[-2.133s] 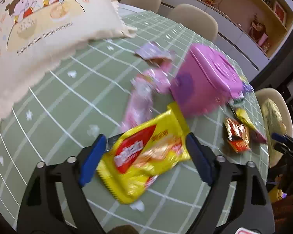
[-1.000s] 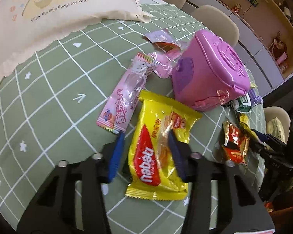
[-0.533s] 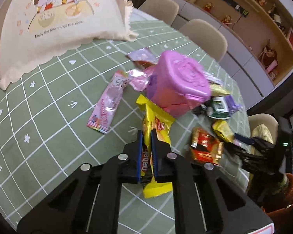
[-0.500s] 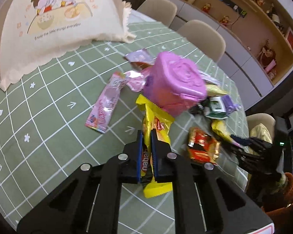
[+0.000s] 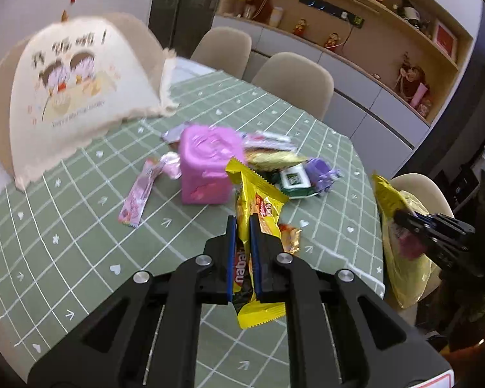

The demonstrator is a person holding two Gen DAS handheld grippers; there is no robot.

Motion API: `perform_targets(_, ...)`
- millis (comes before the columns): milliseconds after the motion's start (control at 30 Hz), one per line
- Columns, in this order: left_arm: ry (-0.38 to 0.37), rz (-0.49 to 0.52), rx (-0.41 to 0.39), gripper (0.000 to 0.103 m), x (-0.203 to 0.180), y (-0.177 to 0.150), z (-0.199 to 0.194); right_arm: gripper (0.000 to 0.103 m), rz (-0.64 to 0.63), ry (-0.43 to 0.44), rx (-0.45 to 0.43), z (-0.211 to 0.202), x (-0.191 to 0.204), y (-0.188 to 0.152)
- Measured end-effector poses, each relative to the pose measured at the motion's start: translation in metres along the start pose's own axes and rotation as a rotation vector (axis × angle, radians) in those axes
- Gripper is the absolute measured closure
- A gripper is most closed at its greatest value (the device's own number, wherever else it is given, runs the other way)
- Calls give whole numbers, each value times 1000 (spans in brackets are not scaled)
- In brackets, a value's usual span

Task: Collect trash
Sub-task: 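Carry the wafer pack and chips bag to the yellow trash bag and release both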

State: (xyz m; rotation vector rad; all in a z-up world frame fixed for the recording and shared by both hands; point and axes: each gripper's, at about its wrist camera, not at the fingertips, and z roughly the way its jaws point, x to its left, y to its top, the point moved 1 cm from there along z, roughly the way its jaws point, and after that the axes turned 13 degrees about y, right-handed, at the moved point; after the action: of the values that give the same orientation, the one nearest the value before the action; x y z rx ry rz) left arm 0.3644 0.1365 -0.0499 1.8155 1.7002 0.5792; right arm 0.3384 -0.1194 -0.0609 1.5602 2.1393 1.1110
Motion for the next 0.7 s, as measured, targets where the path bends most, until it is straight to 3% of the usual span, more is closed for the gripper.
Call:
perform_targets(367,-174,45,-135,95,-91,18,-41,94,31,-109,-113,-97,-27,-17)
perform_targets(700,-301,97,-34,95,-207,11,-6,94,73,-181,-163,-149,-107,-40)
